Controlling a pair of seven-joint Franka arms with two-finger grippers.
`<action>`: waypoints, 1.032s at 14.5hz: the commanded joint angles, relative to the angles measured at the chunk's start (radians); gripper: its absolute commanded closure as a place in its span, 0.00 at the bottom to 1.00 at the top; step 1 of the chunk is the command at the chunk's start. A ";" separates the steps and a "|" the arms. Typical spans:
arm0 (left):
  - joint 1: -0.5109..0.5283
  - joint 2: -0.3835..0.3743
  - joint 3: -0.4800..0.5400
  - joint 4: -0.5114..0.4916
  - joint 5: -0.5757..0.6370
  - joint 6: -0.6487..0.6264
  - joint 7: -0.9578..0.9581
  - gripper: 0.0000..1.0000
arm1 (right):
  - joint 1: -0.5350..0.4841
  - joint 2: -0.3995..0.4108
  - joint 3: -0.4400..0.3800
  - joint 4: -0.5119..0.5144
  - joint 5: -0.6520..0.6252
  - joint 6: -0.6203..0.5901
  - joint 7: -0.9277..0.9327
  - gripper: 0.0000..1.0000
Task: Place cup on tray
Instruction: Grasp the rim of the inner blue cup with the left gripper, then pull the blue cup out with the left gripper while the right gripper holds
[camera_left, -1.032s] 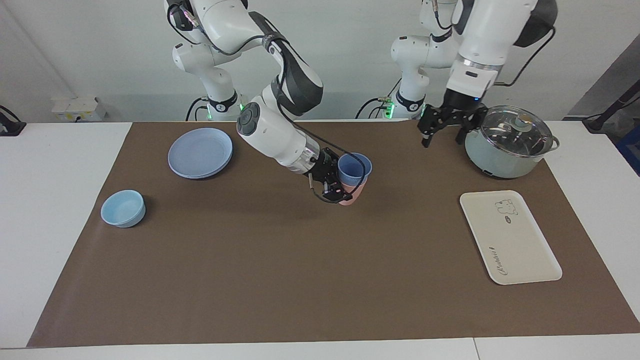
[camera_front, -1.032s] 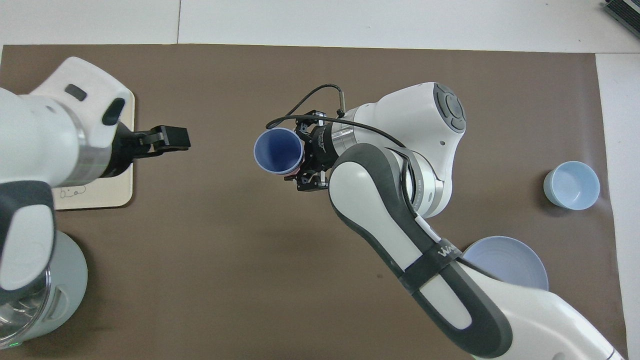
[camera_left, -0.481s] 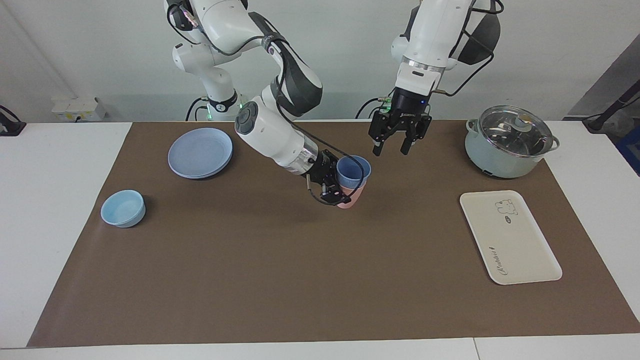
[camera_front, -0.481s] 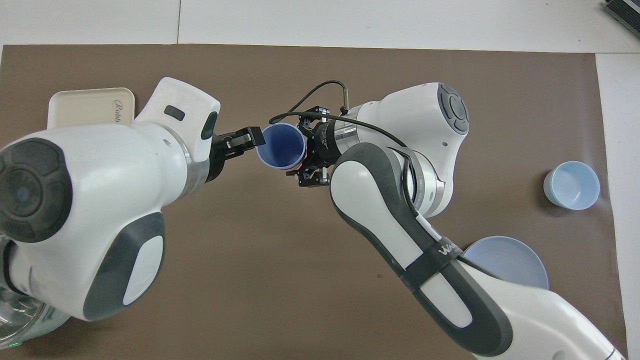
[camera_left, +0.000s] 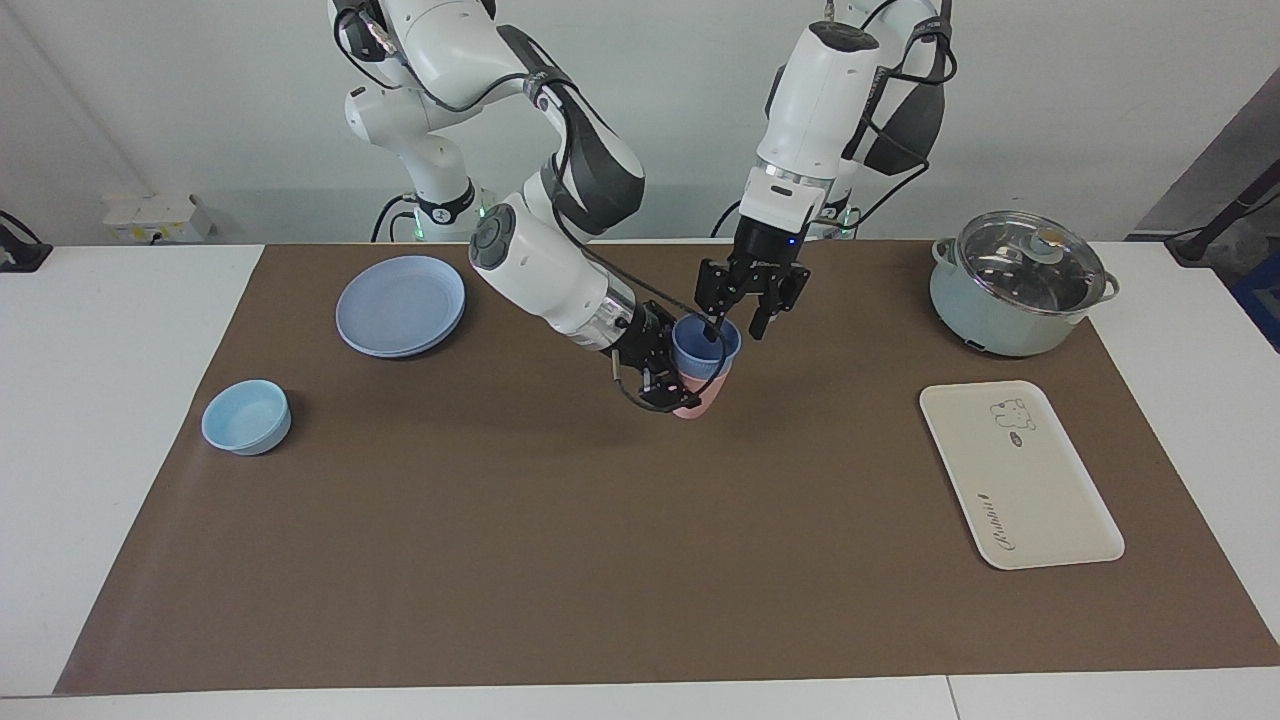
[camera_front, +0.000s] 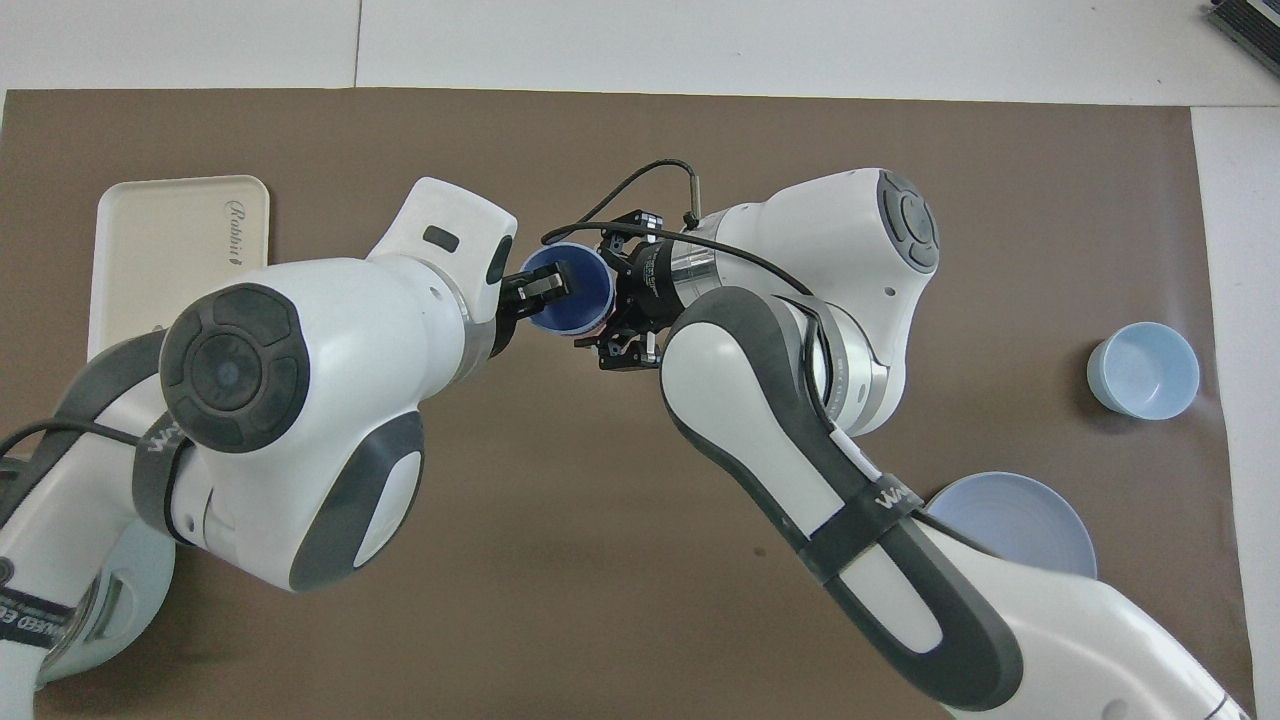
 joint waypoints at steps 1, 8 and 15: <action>-0.013 -0.008 0.018 -0.009 -0.008 0.017 -0.008 0.75 | 0.000 -0.016 0.002 -0.019 -0.015 0.020 0.015 1.00; -0.013 -0.015 0.018 0.030 -0.002 -0.044 -0.052 1.00 | -0.012 -0.014 0.000 -0.017 -0.015 0.020 0.007 1.00; 0.077 -0.077 0.034 0.282 -0.001 -0.509 0.062 1.00 | -0.130 -0.045 -0.001 -0.090 0.005 0.003 -0.074 1.00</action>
